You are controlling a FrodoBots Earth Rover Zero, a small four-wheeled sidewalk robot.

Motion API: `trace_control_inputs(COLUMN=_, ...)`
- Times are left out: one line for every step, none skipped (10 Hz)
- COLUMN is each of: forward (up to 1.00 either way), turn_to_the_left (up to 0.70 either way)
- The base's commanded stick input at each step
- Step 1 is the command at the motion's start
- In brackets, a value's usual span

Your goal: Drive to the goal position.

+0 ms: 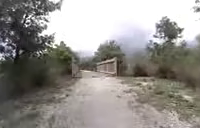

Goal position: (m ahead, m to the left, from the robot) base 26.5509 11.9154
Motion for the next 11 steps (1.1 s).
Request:
trace_control_inputs(forward=0.85, turn_to_the_left=0.00)
trace_control_inputs(forward=0.85, turn_to_the_left=0.00)
trace_control_inputs(forward=0.85, turn_to_the_left=0.00)
trace_control_inputs(forward=0.85, turn_to_the_left=0.00)
trace_control_inputs(forward=0.85, turn_to_the_left=0.00)
trace_control_inputs(forward=0.85, turn_to_the_left=0.00)
trace_control_inputs(forward=0.85, turn_to_the_left=0.00)
trace_control_inputs(forward=0.85, turn_to_the_left=0.00)
trace_control_inputs(forward=0.85, turn_to_the_left=0.00)
trace_control_inputs(forward=0.85, turn_to_the_left=0.00)
trace_control_inputs(forward=0.85, turn_to_the_left=0.00)
